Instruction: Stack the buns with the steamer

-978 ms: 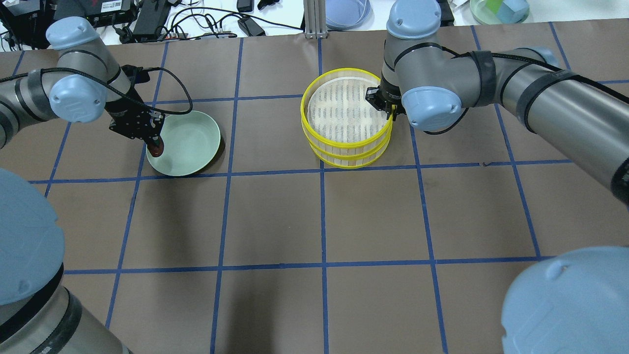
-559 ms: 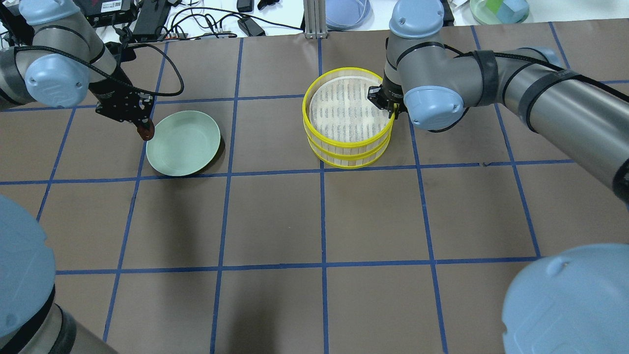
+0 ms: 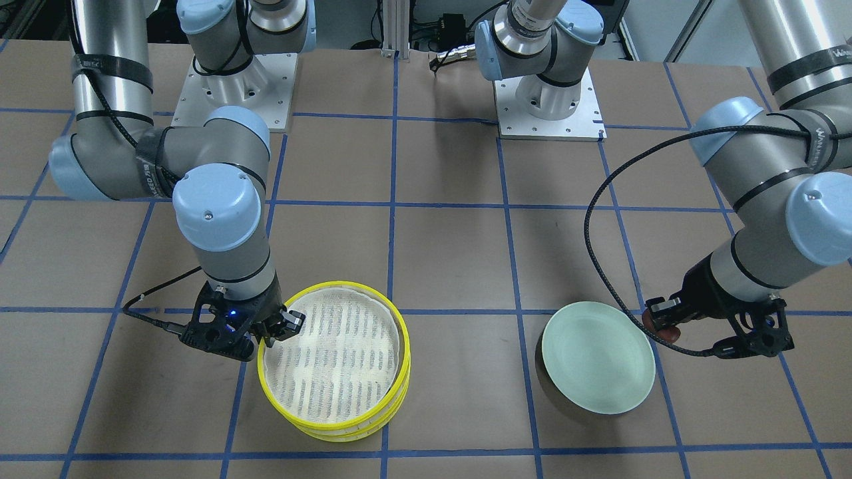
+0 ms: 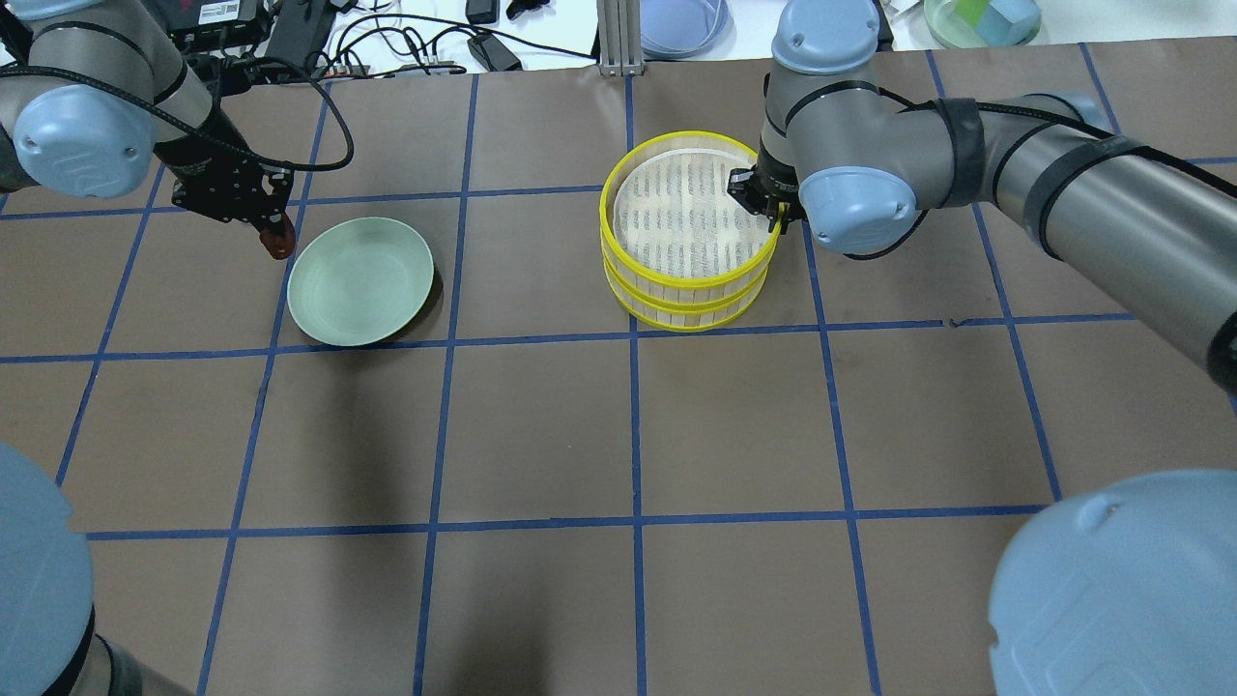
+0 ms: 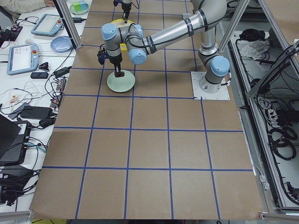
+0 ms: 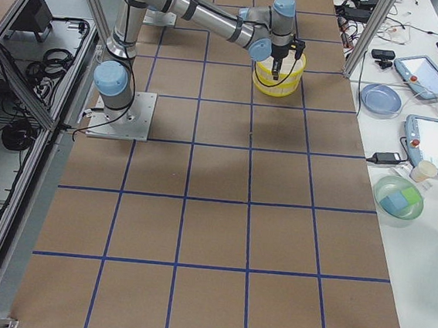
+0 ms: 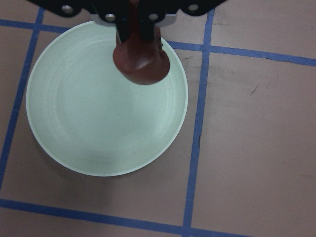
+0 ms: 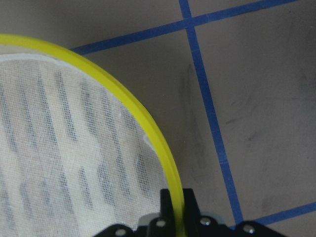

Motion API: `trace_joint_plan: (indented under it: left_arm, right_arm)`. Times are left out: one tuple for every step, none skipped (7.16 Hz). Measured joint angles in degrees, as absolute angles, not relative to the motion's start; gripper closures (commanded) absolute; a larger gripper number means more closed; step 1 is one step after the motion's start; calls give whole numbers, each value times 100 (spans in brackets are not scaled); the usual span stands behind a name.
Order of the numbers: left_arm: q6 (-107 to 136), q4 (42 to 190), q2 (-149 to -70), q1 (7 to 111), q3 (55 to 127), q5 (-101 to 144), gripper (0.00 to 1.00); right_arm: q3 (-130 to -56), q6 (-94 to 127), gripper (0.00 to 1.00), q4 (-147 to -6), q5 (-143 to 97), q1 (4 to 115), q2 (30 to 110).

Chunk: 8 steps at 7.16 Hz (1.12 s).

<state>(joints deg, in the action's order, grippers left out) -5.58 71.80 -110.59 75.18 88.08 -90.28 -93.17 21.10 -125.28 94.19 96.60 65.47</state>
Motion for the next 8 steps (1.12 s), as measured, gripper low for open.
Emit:
trace_joint_plan:
  left_arm:
    - [-349, 7177, -11000, 7611, 8810, -9021, 100]
    - [-66, 7160, -10939, 7755, 8805, -9000, 100]
    - [227, 7132, -10862, 7945, 8796, -8978, 100]
    - [548, 7103, -10793, 8158, 8785, -8896, 100]
    - [880, 7028, -10741, 8368, 8772, -8772, 100]
    - [1168, 6911, -10711, 8538, 8767, -8697, 100]
    - [1399, 6820, -10687, 8684, 8762, -8663, 100]
    - [1621, 6699, -10666, 8837, 8758, -8644, 100]
  right_arm:
    - [-9318, 2138, 100, -12524, 9413, 9659, 6543]
    - [-9321, 2158, 98, -12519, 9406, 9659, 6541]
    - [-9324, 2166, 89, -12517, 9395, 9659, 6540]
    - [-9325, 2171, 75, -12516, 9385, 9659, 6540]
    - [-9325, 2176, 57, -12516, 9381, 9659, 6539]
    - [-9325, 2181, 37, -12516, 9381, 9659, 6539]
    - [-9324, 2183, 18, -12516, 9389, 9659, 6539]
    - [-9317, 2182, 0, -12517, 9405, 9659, 6541]
